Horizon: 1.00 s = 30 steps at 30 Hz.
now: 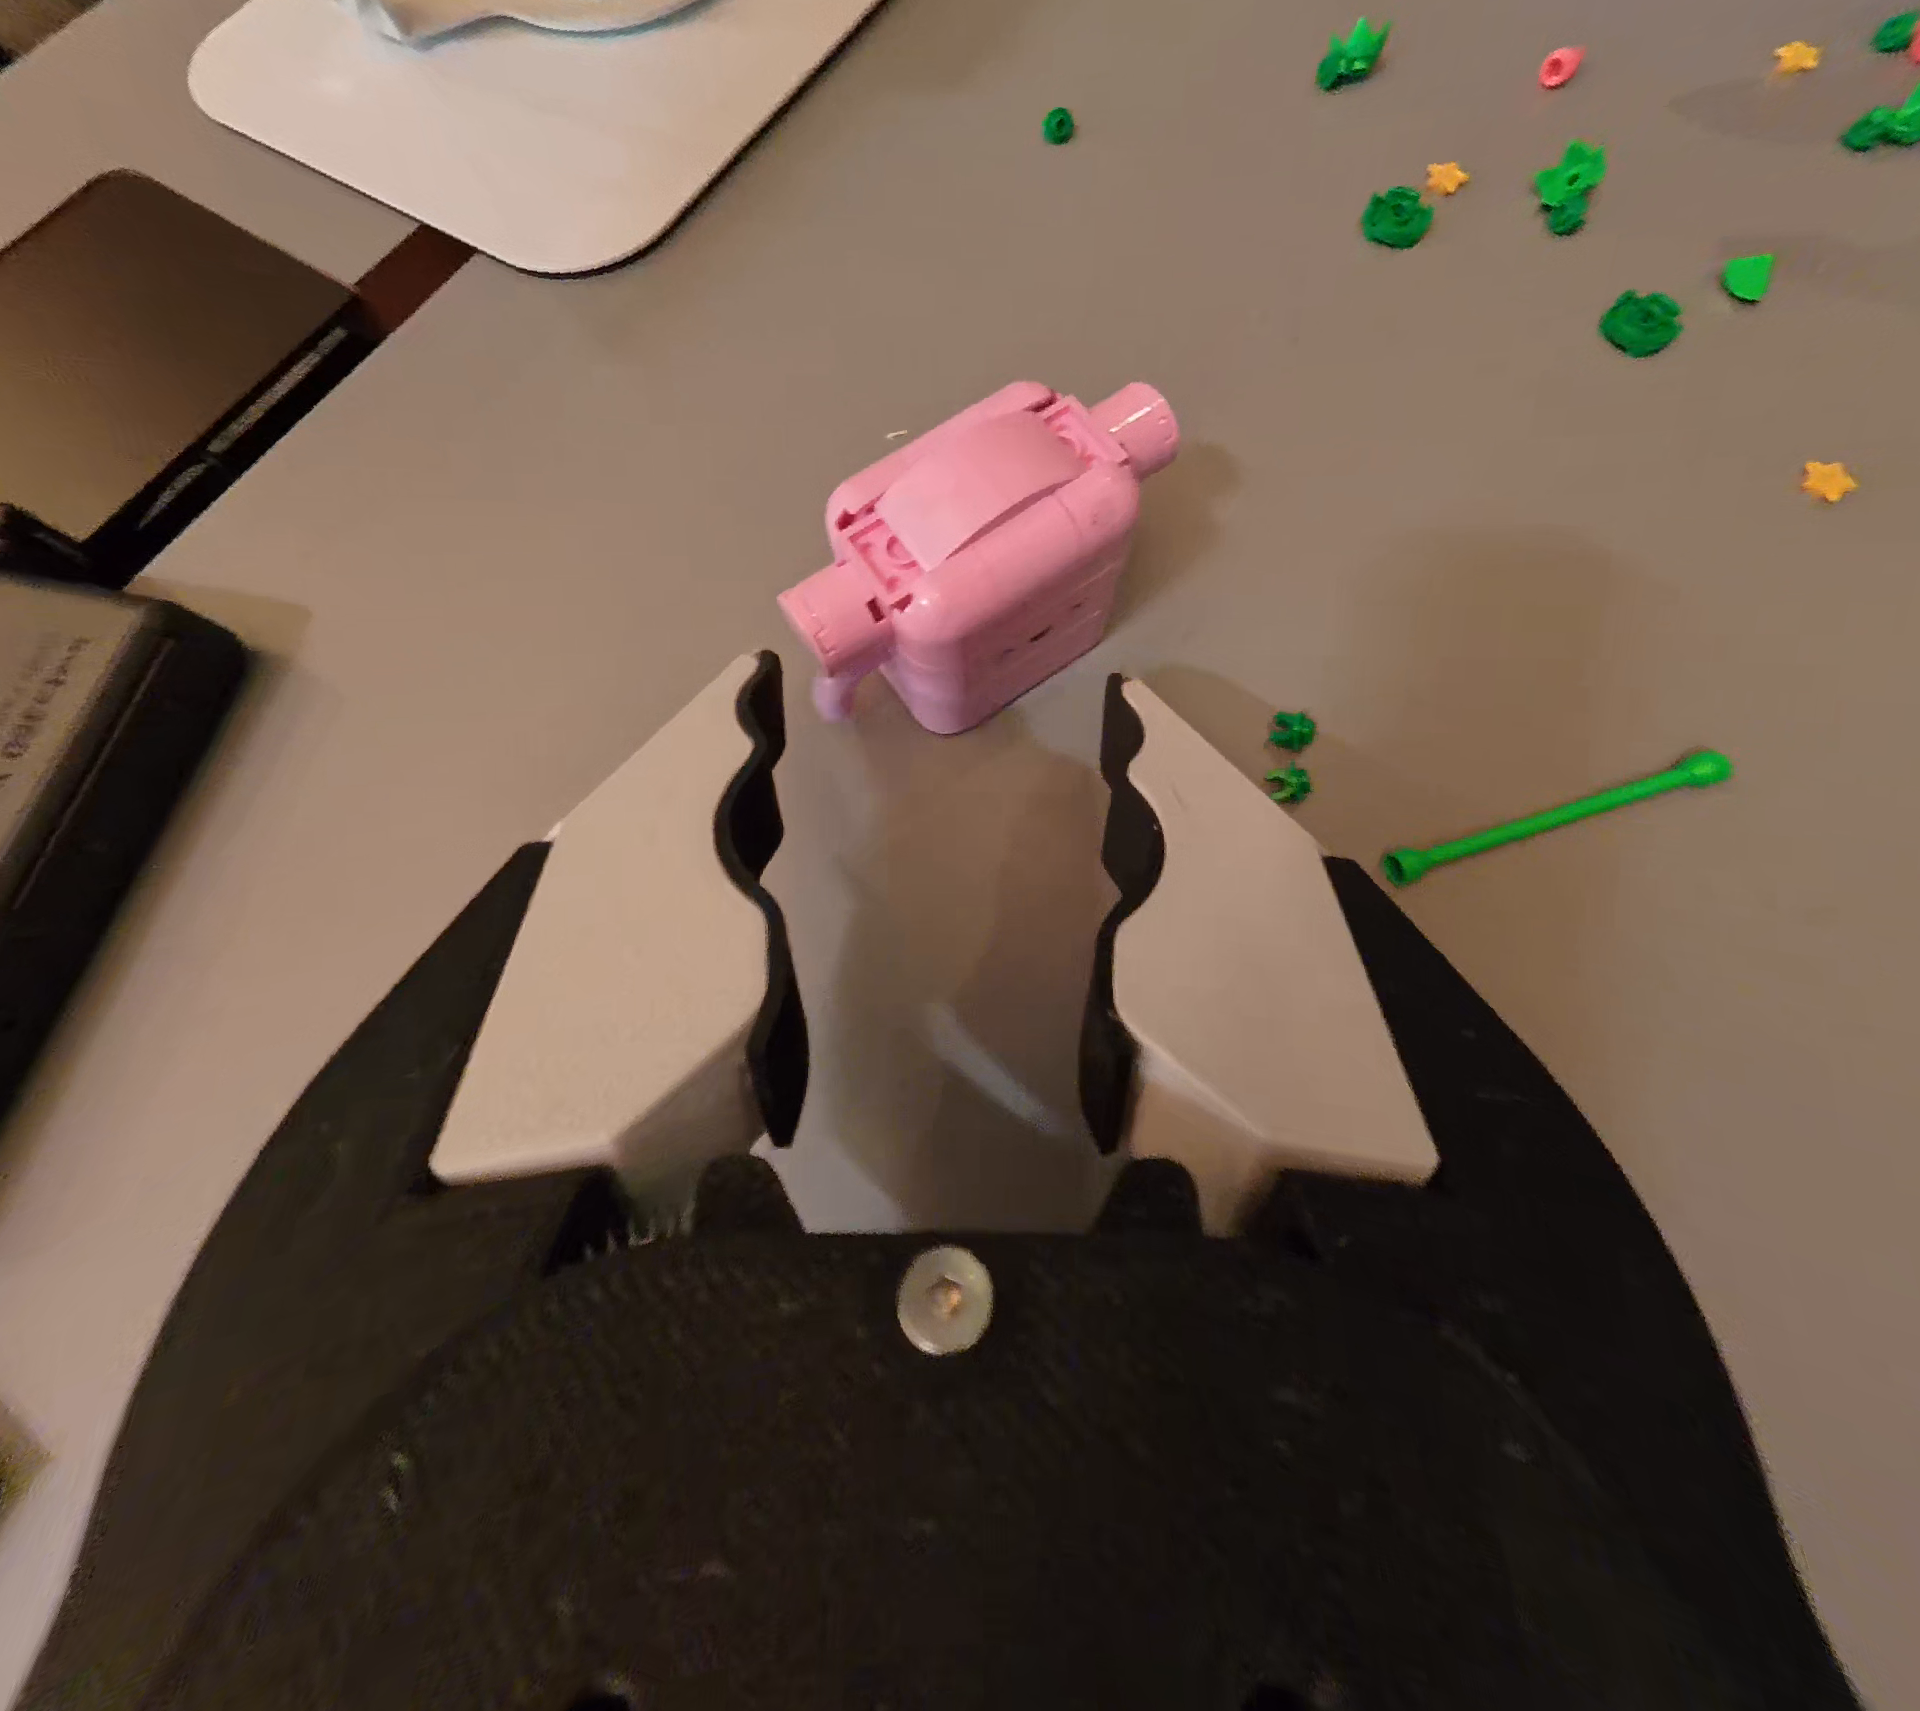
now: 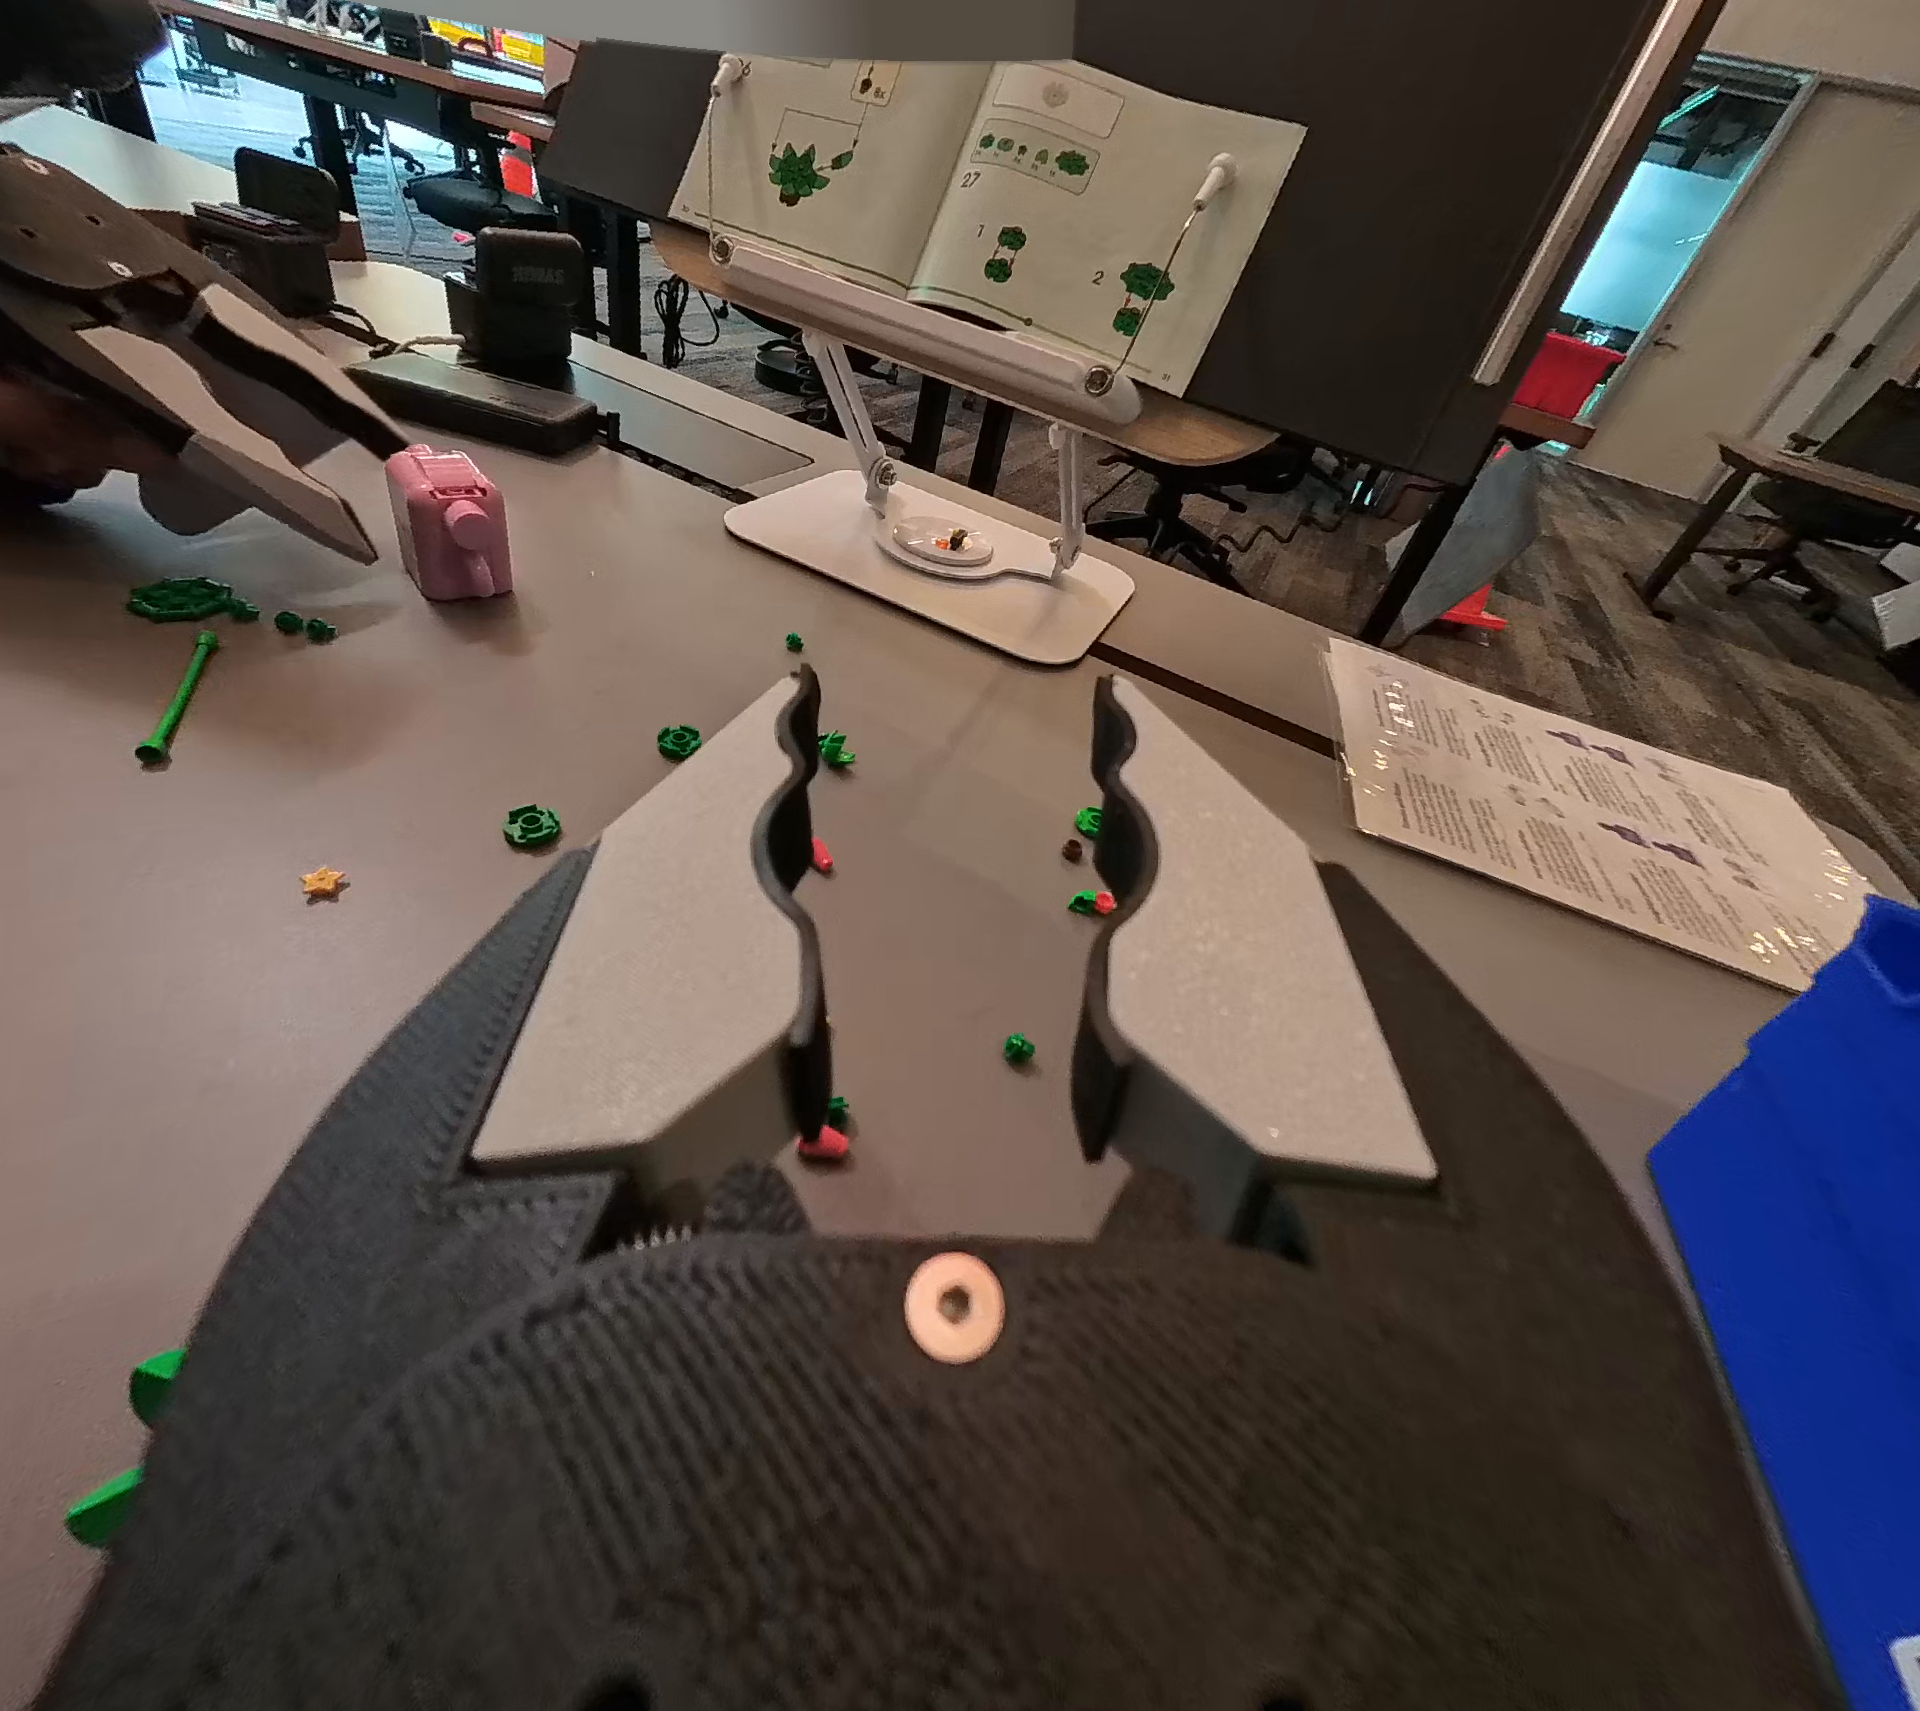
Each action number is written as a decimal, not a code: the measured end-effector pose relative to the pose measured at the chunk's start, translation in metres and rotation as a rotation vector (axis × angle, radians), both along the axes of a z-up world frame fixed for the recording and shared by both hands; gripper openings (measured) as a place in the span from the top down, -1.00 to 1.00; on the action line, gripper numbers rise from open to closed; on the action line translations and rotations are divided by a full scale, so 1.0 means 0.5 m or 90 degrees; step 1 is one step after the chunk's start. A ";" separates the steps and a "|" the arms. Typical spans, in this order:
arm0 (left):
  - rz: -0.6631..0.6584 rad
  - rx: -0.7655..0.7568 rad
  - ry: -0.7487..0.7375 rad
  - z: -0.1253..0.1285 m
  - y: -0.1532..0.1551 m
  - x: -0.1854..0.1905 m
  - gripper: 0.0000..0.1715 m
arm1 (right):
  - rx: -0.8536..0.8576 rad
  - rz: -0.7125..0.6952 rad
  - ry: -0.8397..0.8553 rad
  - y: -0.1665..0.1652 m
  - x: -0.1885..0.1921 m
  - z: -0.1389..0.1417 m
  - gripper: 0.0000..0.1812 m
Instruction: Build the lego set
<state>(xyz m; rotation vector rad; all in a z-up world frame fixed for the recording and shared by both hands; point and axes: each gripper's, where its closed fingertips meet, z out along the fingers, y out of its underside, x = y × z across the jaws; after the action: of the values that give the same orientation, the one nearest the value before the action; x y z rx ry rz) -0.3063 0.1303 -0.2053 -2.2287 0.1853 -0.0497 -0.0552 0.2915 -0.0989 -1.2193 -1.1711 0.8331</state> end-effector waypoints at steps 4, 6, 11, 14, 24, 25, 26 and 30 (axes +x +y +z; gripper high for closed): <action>-0.032 -0.002 -0.007 0.002 -0.004 0.019 0.47 | 0.005 -0.003 0.004 0.001 0.002 0.004 0.43; -0.047 -0.005 -0.026 0.005 -0.007 0.030 0.52 | 0.005 -0.003 0.005 0.001 0.002 0.005 0.43; -0.085 -0.014 -0.046 0.008 -0.021 0.046 0.60 | 0.007 -0.004 0.005 0.001 0.003 0.006 0.43; -0.088 -0.017 -0.036 0.016 -0.026 0.044 0.57 | 0.006 -0.001 0.005 -0.001 0.001 0.005 0.43; -0.130 0.233 -0.104 0.186 0.027 0.142 0.67 | 0.001 0.006 -0.003 -0.007 -0.003 0.000 0.42; -0.147 0.231 -0.118 0.191 0.040 0.176 0.67 | 0.000 0.006 -0.002 -0.007 -0.002 0.000 0.42; -0.161 0.215 -0.131 0.186 0.054 0.211 0.65 | -0.001 0.006 -0.002 -0.006 -0.002 0.000 0.42; -0.171 0.070 -0.133 0.095 0.104 0.318 0.61 | -0.002 0.007 0.002 -0.008 -0.001 0.005 0.42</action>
<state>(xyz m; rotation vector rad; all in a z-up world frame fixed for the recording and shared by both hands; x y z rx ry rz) -0.1472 0.1823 -0.1578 -2.0607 0.3623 -0.4061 -0.0556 0.2875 -0.0966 -1.2149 -1.1758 0.8452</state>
